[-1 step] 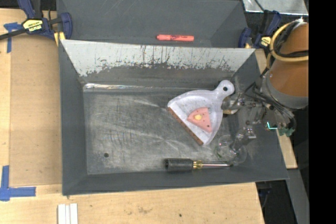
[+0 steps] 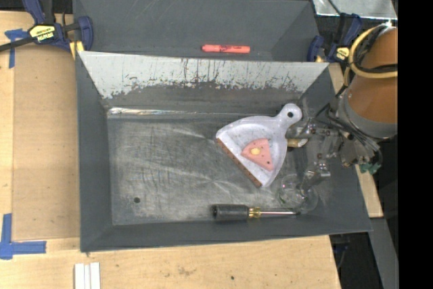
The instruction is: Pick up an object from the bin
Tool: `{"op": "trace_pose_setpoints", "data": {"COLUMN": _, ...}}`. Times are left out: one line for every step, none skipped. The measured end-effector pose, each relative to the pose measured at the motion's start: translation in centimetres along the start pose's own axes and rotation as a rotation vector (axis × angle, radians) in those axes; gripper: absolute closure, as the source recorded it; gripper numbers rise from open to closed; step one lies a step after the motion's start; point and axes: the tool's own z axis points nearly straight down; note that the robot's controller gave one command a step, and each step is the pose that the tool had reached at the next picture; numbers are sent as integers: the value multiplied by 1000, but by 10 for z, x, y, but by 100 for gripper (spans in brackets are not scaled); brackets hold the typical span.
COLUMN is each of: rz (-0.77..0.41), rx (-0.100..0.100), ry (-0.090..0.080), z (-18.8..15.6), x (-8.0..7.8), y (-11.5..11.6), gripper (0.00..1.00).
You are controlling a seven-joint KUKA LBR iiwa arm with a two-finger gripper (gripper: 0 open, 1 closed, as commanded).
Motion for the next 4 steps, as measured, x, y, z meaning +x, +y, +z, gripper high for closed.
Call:
{"op": "trace_pose_setpoints", "data": {"rz": -304, "rx": 1, "ry": -3, "z": 35, "x": -16, "y": -3, "gripper": 0}}
{"op": "trace_pose_setpoints", "data": {"rz": -348, "rx": -1, "ry": -2, "z": 59, "x": -67, "y": 11, "gripper": 0}}
{"op": "trace_pose_setpoints", "data": {"rz": -156, "rx": -1, "ry": 0, "z": 71, "x": -77, "y": 9, "gripper": 0}}
{"op": "trace_pose_setpoints", "data": {"rz": -530, "rx": 1, "ry": -4, "z": 119, "x": -84, "y": 5, "gripper": 0}}
